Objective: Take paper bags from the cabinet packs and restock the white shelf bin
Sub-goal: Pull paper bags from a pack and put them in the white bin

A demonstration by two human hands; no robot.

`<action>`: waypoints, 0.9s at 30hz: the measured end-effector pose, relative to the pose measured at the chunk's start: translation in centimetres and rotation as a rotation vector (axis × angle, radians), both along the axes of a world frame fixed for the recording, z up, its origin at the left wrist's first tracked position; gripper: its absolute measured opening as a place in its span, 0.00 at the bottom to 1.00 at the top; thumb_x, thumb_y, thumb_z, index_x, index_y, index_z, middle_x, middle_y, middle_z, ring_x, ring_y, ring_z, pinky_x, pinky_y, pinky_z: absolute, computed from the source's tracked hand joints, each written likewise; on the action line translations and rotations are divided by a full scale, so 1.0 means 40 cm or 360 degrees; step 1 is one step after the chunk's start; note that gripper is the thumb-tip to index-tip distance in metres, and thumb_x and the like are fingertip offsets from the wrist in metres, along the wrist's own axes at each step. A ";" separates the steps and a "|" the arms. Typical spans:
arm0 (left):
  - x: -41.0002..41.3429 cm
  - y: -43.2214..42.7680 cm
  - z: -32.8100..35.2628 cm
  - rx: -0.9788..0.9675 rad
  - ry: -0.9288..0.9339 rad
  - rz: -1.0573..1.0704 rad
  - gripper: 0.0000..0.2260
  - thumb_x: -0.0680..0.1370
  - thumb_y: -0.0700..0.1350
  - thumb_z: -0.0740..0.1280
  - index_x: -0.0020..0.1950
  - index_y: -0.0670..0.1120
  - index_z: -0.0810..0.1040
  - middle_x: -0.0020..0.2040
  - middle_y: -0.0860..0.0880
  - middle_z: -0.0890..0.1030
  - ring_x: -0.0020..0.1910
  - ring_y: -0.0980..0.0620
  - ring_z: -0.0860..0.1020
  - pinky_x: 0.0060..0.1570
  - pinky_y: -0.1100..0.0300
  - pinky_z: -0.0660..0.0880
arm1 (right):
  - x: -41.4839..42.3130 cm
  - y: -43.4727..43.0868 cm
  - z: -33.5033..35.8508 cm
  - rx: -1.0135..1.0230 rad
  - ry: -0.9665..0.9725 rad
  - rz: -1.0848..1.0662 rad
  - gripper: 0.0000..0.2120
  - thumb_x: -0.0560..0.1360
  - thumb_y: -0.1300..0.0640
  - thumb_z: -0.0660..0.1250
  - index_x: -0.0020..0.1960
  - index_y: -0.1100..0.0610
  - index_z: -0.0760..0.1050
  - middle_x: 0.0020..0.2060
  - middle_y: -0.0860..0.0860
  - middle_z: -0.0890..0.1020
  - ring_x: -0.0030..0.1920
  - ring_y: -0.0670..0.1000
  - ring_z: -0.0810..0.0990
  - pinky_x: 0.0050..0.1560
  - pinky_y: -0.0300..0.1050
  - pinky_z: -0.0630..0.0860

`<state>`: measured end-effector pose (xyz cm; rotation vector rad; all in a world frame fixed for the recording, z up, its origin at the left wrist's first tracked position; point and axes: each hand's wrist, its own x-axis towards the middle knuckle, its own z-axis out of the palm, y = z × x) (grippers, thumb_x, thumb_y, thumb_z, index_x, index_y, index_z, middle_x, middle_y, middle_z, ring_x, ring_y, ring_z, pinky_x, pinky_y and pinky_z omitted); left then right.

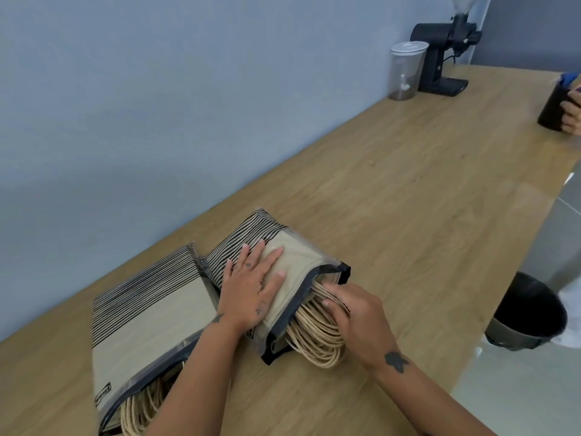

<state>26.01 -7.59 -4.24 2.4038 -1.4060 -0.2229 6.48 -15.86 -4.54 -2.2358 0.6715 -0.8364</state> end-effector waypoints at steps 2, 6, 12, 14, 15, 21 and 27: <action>0.006 -0.005 0.008 0.0034 0.0027 -0.0003 0.26 0.74 0.65 0.46 0.72 0.65 0.55 0.77 0.58 0.49 0.76 0.54 0.43 0.71 0.51 0.37 | -0.003 -0.002 0.008 0.0016 -0.0030 0.0028 0.11 0.72 0.67 0.68 0.54 0.62 0.80 0.41 0.56 0.83 0.41 0.52 0.81 0.43 0.39 0.75; 0.011 -0.016 0.019 0.0061 0.0046 -0.0030 0.25 0.76 0.64 0.48 0.73 0.64 0.56 0.77 0.56 0.50 0.76 0.53 0.44 0.71 0.50 0.38 | -0.024 -0.041 0.027 0.0327 -0.0048 -0.0011 0.11 0.71 0.66 0.69 0.51 0.56 0.82 0.38 0.41 0.83 0.40 0.38 0.81 0.40 0.27 0.75; 0.004 -0.031 0.014 0.0168 -0.0052 -0.0023 0.23 0.78 0.64 0.47 0.73 0.64 0.52 0.78 0.55 0.47 0.76 0.50 0.43 0.71 0.49 0.38 | -0.028 -0.108 0.047 0.0685 0.0112 -0.0115 0.09 0.71 0.64 0.70 0.50 0.55 0.82 0.39 0.46 0.84 0.42 0.45 0.83 0.47 0.45 0.81; 0.009 -0.041 0.016 0.0219 -0.0059 -0.0002 0.23 0.78 0.63 0.47 0.74 0.64 0.51 0.78 0.54 0.47 0.76 0.49 0.43 0.72 0.47 0.39 | -0.031 -0.075 0.044 0.0549 0.0064 -0.0090 0.10 0.72 0.65 0.69 0.50 0.55 0.82 0.37 0.38 0.81 0.40 0.37 0.81 0.43 0.30 0.77; 0.012 -0.047 0.017 0.0248 -0.0065 0.0003 0.24 0.78 0.63 0.47 0.74 0.64 0.51 0.78 0.54 0.47 0.76 0.48 0.43 0.72 0.47 0.39 | -0.035 -0.055 0.038 0.0473 0.0030 -0.0072 0.10 0.72 0.65 0.68 0.50 0.55 0.82 0.36 0.37 0.81 0.39 0.35 0.80 0.40 0.26 0.74; 0.030 -0.067 0.015 0.0356 -0.0071 0.0024 0.25 0.78 0.63 0.45 0.75 0.63 0.46 0.78 0.54 0.46 0.76 0.47 0.43 0.72 0.43 0.41 | -0.066 0.014 0.005 0.0353 -0.0089 -0.0082 0.13 0.71 0.68 0.68 0.53 0.57 0.82 0.40 0.40 0.82 0.43 0.38 0.80 0.41 0.25 0.73; 0.043 -0.065 0.009 0.0356 -0.0009 0.0039 0.25 0.78 0.63 0.46 0.74 0.64 0.48 0.78 0.54 0.48 0.77 0.49 0.46 0.72 0.43 0.45 | -0.124 -0.044 0.029 0.0306 -0.0020 -0.0012 0.14 0.69 0.70 0.70 0.50 0.55 0.83 0.33 0.28 0.79 0.37 0.28 0.77 0.38 0.20 0.70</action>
